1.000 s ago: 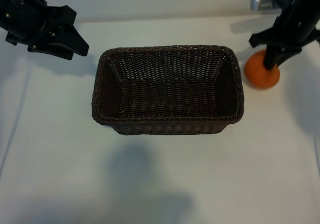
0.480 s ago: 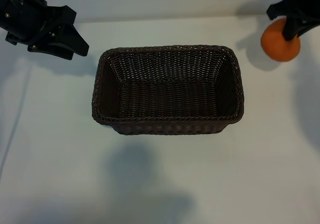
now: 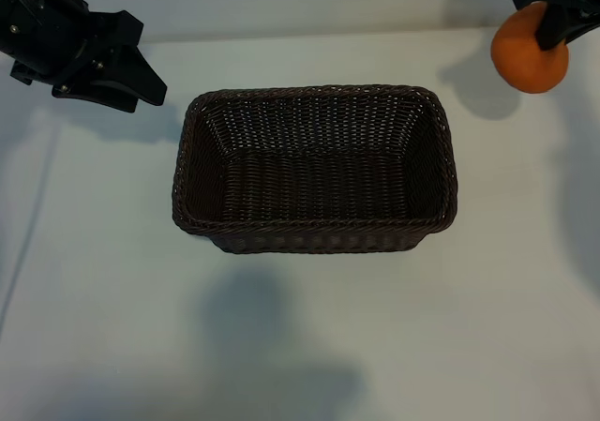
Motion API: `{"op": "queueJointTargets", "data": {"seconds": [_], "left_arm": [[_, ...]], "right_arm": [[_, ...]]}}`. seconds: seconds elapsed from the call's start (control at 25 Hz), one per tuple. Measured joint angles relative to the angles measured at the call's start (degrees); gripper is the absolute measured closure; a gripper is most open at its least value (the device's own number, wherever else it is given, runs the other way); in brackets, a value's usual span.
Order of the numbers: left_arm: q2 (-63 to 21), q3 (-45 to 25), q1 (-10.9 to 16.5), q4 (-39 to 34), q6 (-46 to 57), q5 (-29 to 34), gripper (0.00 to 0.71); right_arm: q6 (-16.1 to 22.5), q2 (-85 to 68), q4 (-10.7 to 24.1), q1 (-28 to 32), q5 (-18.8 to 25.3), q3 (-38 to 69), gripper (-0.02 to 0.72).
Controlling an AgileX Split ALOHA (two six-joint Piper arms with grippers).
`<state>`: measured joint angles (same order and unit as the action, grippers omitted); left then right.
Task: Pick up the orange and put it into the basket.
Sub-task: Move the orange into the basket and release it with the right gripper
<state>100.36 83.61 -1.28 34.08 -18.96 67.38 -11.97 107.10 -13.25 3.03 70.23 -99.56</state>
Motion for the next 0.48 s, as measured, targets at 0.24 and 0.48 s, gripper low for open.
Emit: {"op": "queueJointTargets", "data": {"seconds": [0.24, 0.48], "left_arm": [[0.0, 0.0, 0.0, 0.0, 0.0, 0.0, 0.265], [0.0, 0.0, 0.0, 0.0, -0.1, 0.0, 0.265]], "right_arm": [[0.3, -0.4, -1.2, -0.3, 0.0, 0.0, 0.631], [0.4, -0.4, -1.2, -5.1, 0.0, 0.0, 0.631]]}}
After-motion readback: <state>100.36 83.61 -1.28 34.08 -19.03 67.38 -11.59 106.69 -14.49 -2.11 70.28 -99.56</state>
